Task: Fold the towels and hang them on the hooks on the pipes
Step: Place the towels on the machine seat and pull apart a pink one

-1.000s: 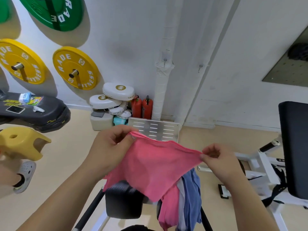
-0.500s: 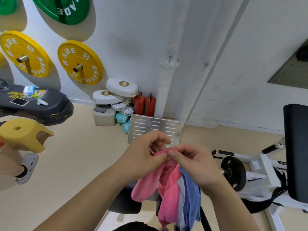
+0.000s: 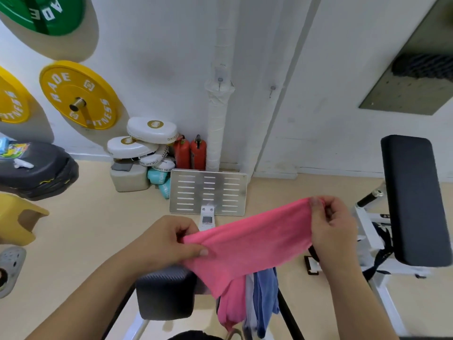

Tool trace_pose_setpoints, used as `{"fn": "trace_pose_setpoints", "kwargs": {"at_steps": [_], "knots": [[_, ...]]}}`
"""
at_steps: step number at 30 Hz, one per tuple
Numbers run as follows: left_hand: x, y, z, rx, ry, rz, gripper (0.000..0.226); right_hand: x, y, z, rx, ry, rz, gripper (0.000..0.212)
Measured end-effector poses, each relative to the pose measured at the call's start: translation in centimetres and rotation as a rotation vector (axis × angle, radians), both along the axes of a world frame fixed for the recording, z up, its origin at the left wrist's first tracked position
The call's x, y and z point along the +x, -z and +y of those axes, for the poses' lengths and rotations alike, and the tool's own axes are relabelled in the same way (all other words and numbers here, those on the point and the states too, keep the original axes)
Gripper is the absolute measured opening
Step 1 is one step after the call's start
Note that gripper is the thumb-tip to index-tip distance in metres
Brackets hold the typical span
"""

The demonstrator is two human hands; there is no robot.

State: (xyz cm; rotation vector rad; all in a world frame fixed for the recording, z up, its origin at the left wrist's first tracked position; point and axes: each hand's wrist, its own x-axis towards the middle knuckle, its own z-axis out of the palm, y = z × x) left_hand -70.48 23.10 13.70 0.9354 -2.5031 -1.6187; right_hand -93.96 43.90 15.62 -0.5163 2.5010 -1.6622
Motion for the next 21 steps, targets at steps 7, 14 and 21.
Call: {"fn": "trace_pose_setpoints", "kwargs": {"at_steps": [7,14,21], "knots": [[-1.2,-3.2,0.6,0.351,-0.125,0.233,0.009,-2.1,0.6,2.8,-0.076,0.12,-0.074,0.017],[-3.7,-2.6,2.1,0.17,-0.296,0.221,0.025,-4.2,1.3,3.8,-0.103,0.134,-0.189,0.014],[-4.1,-1.4,2.3,0.414,-0.366,0.288,0.005,-6.5,2.4,4.2,-0.115,0.06,-0.344,0.016]]}}
